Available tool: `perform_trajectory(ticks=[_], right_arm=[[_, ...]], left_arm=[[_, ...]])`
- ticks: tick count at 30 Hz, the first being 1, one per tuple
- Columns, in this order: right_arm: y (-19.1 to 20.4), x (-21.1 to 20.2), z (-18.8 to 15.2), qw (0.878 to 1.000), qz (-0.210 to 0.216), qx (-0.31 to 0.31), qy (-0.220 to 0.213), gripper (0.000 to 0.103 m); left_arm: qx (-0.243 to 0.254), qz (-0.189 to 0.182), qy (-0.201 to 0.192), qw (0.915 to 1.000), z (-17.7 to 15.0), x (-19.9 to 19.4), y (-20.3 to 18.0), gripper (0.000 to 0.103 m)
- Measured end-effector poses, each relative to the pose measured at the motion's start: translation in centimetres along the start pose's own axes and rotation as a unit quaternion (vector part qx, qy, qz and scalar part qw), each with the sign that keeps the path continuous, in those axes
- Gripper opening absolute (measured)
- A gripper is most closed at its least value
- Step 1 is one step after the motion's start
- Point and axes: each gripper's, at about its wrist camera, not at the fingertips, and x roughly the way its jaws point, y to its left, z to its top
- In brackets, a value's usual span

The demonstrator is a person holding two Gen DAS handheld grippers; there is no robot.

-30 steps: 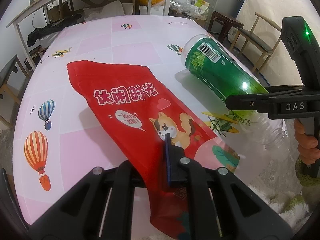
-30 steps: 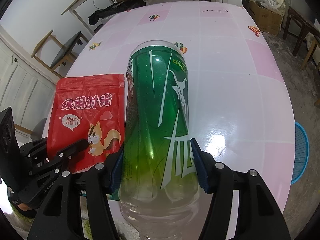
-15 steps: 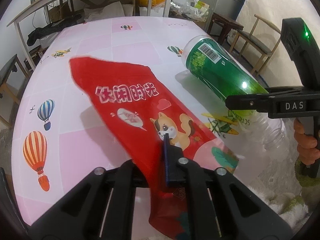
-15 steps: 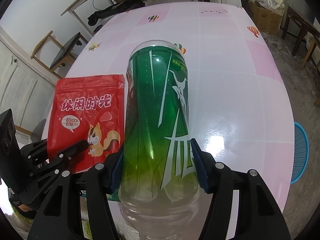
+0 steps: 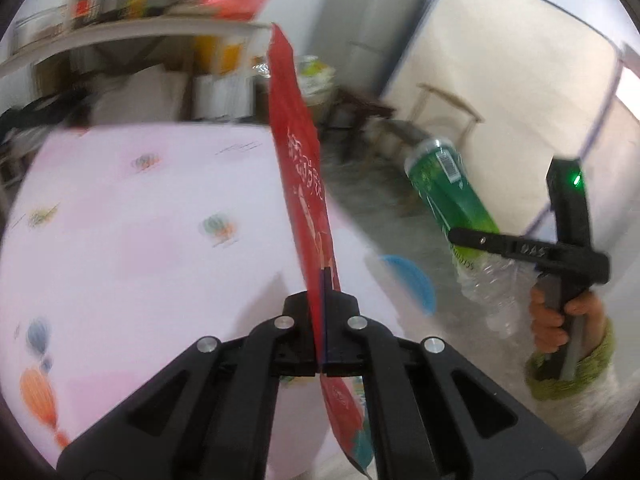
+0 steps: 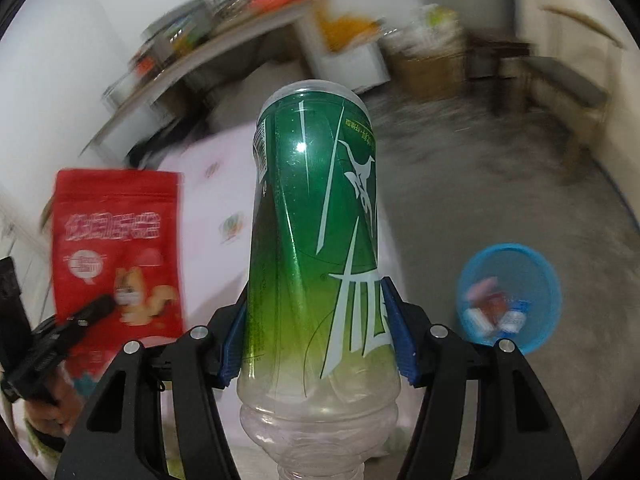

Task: Collect trash
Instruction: 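Carry the snack bag and green bottle over the blue wastebasket with both tools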

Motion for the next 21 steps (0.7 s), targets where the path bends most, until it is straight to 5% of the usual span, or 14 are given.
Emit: perform_trajectory(ticks=[4,8,14,19,21], right_arm=[[-7.9,-3.5,-0.8,0.995,-0.056,0.073,-0.034,0.058],[-14.7,-3.9,-3.1,0.986,-0.082,0.143,-0.026,0.058],[-21.3,-0.8,-6.9,0.972,-0.064,0.226,0.009,0.059],[-25.8,-0.3,-9.7,0.961,-0.059,0.269,0.021,0.059],[-27.4,-0.2,-10.5,0.956,-0.062,0.286,0.021,0.059]], left_arm=[[0.05,-0.062,0.03,0.9964,3.6,4.8,-5.3,0.0],[0.083,-0.105,0.11,0.9849,5.9,12.8,-10.7,0.0],[0.123,-0.073,0.264,0.9537,5.3,29.0,-18.1,0.0],[0.129,-0.057,0.375,0.9165,2.2,42.1,-21.2,0.0],[0.123,-0.045,0.386,0.9133,1.1,45.6,-21.5,0.0]])
